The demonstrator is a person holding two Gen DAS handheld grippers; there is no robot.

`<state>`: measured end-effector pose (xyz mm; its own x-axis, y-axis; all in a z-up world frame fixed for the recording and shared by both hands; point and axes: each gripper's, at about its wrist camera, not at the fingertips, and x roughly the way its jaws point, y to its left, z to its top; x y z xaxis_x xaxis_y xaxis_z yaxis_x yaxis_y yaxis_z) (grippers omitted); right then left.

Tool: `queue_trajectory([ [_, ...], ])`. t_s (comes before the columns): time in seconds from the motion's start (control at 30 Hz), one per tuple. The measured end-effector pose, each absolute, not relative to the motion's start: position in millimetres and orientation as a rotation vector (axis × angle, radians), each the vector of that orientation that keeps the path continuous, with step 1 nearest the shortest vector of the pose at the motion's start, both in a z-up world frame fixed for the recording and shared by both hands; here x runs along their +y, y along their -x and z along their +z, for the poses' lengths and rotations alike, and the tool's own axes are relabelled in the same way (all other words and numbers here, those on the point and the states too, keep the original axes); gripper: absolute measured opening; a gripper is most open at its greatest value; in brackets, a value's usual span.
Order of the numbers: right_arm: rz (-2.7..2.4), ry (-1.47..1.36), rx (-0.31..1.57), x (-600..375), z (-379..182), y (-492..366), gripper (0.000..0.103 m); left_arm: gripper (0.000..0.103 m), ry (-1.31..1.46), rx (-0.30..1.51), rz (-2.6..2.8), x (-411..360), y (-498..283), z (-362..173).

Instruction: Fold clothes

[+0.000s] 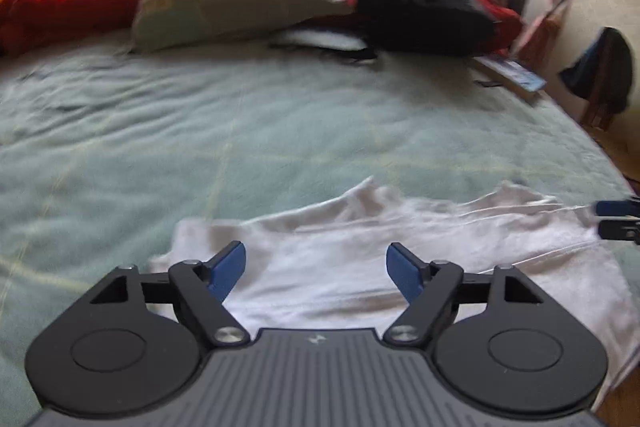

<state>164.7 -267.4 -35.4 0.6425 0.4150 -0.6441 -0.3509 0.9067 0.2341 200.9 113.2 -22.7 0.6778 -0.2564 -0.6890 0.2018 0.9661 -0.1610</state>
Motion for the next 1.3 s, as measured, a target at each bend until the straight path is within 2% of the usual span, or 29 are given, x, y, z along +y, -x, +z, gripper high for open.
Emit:
queue_trajectory([
  [0.07, 0.544, -0.088, 0.758, -242, -30, -172, 0.097, 0.084, 0.072, 0.771, -0.313, 100, -203, -18],
  [0.27, 0.632, -0.002, 0.833, -176, -49, -217, 0.097, 0.084, 0.111, 0.823, -0.31, 93, -220, -42],
  [0.43, 0.495, -0.016, 0.869, -199, -75, -247, 0.096, 0.083, 0.144, 0.863, -0.261, 110, -233, -62],
  [0.63, 0.506, -0.029, 0.832, -205, -54, -230, 0.1, 0.084, 0.2, 0.812, -0.457, 93, -245, -37],
  [0.83, 0.517, -0.037, 0.843, -204, -53, -217, 0.1, 0.084, 0.219, 0.877, -0.502, 70, -282, -67],
  [0.93, 0.547, -0.037, 0.839, -200, -48, -214, 0.1, 0.084, 0.241, 0.873, -0.471, 73, -288, -60],
  [1.07, 0.667, -0.024, 0.841, -179, -44, -218, 0.101, 0.085, 0.126, 0.8, -0.395, 72, -271, -35],
  [1.3, 0.685, 0.061, 0.919, -141, -72, -247, 0.101, 0.088, 0.058, 0.753, -0.263, 82, -234, -17],
])
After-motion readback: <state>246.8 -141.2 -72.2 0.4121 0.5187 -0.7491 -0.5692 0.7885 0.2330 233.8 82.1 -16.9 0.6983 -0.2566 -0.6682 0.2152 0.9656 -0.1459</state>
